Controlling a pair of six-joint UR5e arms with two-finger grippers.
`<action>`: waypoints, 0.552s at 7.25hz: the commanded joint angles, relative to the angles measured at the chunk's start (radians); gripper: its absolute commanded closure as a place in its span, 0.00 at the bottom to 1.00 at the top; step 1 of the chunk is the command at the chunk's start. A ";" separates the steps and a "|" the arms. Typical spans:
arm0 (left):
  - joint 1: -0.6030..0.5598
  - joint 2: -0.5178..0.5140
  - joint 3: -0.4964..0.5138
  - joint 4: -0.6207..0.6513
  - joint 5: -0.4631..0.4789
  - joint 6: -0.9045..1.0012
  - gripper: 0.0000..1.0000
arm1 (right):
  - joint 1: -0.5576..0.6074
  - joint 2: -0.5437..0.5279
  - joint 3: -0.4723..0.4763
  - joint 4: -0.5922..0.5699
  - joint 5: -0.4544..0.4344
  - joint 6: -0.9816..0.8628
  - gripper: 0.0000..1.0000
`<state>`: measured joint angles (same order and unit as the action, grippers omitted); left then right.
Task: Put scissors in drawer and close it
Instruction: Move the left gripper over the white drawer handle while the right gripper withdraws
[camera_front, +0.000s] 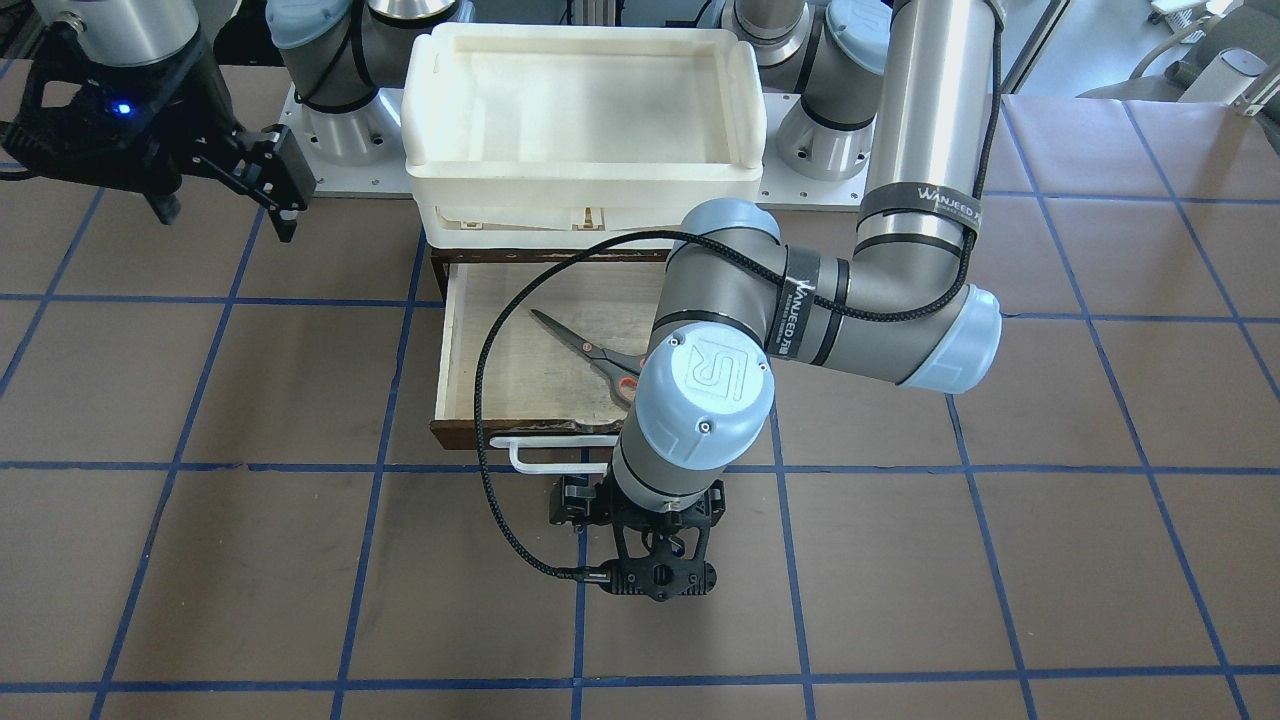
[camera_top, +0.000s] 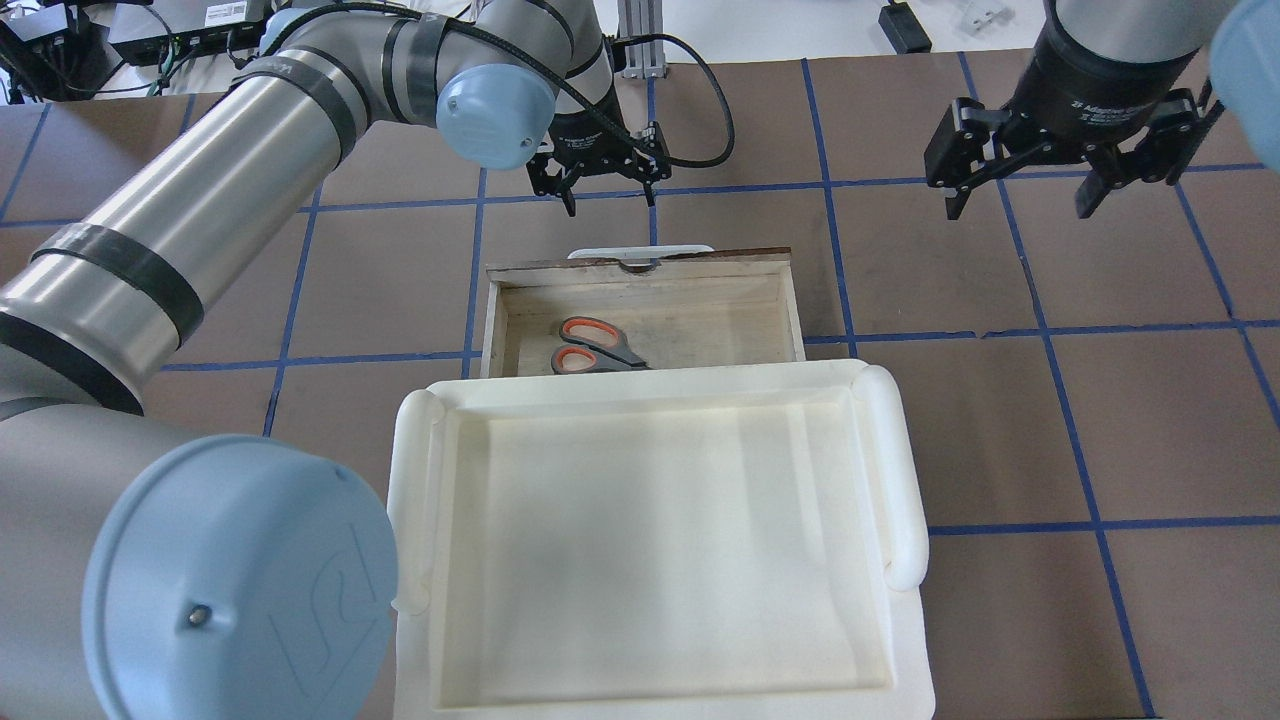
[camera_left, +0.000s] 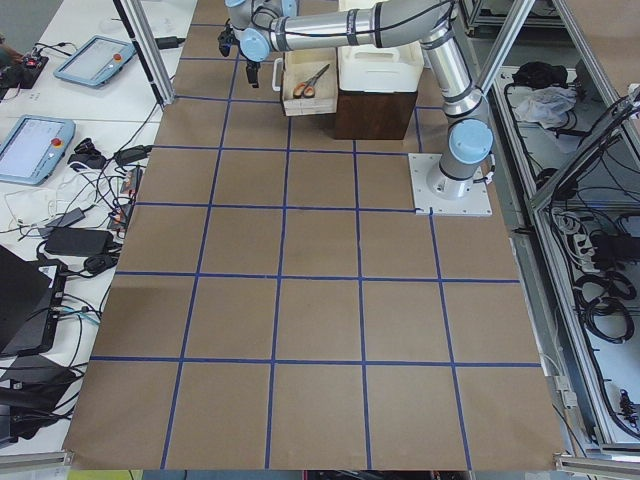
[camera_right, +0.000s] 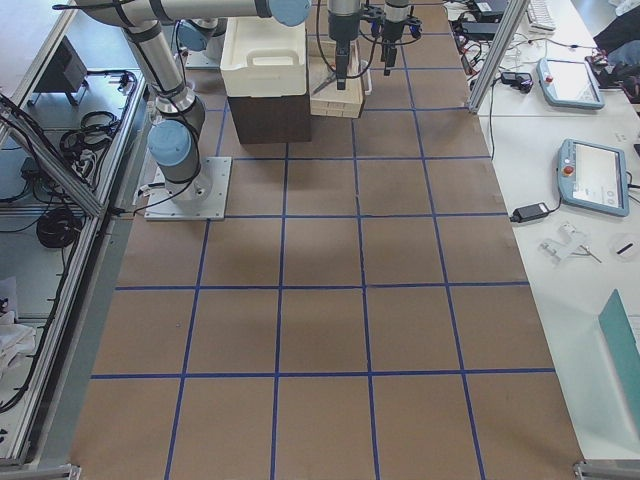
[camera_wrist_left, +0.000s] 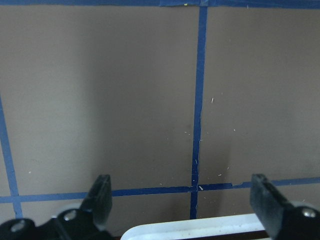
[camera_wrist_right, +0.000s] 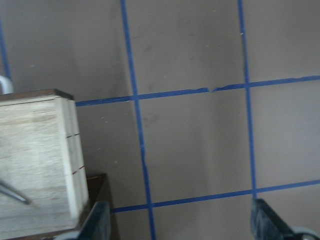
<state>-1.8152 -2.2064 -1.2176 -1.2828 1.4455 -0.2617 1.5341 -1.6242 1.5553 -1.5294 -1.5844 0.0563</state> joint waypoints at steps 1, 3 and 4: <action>-0.010 -0.028 0.000 0.017 -0.002 -0.002 0.00 | 0.000 -0.017 0.005 0.020 0.138 -0.012 0.00; -0.016 -0.032 -0.002 -0.030 -0.002 -0.002 0.00 | 0.000 -0.039 0.028 0.020 0.093 -0.013 0.00; -0.015 -0.033 -0.002 -0.062 -0.008 -0.002 0.00 | 0.000 -0.040 0.032 0.018 0.090 -0.015 0.00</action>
<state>-1.8301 -2.2371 -1.2192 -1.3096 1.4427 -0.2638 1.5345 -1.6581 1.5784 -1.5101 -1.4875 0.0424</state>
